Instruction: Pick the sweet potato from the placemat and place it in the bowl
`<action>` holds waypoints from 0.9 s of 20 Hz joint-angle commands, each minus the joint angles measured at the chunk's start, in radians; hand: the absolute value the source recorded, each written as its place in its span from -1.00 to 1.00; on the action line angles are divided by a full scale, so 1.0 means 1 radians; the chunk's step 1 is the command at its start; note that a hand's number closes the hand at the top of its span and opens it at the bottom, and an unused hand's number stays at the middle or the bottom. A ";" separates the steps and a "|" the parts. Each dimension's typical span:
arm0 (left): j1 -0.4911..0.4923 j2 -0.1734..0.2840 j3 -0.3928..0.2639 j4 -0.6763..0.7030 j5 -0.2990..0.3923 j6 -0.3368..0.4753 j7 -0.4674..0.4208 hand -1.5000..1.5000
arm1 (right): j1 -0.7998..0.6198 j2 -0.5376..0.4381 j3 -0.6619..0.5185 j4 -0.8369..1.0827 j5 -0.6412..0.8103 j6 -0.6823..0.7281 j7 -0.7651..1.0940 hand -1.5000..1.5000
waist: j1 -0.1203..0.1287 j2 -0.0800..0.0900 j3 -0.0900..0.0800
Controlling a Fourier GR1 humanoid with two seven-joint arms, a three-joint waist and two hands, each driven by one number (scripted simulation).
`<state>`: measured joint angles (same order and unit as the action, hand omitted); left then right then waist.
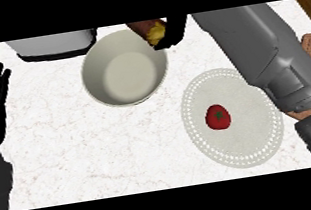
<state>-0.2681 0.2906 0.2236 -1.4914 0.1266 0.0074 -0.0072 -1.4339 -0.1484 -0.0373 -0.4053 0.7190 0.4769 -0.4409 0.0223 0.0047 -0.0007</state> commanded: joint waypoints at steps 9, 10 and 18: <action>0.039 -0.033 -0.028 -0.016 -0.020 -0.002 -0.031 0.00 | 0.107 0.147 0.065 0.113 0.054 -0.294 0.177 1.00 | 0.019 0.005 0.000; -0.057 -0.005 -0.011 0.035 -0.009 -0.001 0.004 0.00 | 0.089 0.147 0.077 0.144 0.036 -0.265 0.186 -1.00 | 0.023 0.009 0.000; -0.021 -0.037 -0.042 0.000 -0.022 0.000 -0.014 0.00 | 0.157 0.148 -0.034 0.190 -0.178 -0.285 0.073 -1.00 | 0.062 0.018 0.001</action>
<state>-0.3077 0.2563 0.1812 -1.4810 0.0975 0.0193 -0.0079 -1.3119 -0.0029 -0.0242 -0.2349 0.6205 0.2146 -0.3165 0.0700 0.0196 -0.0004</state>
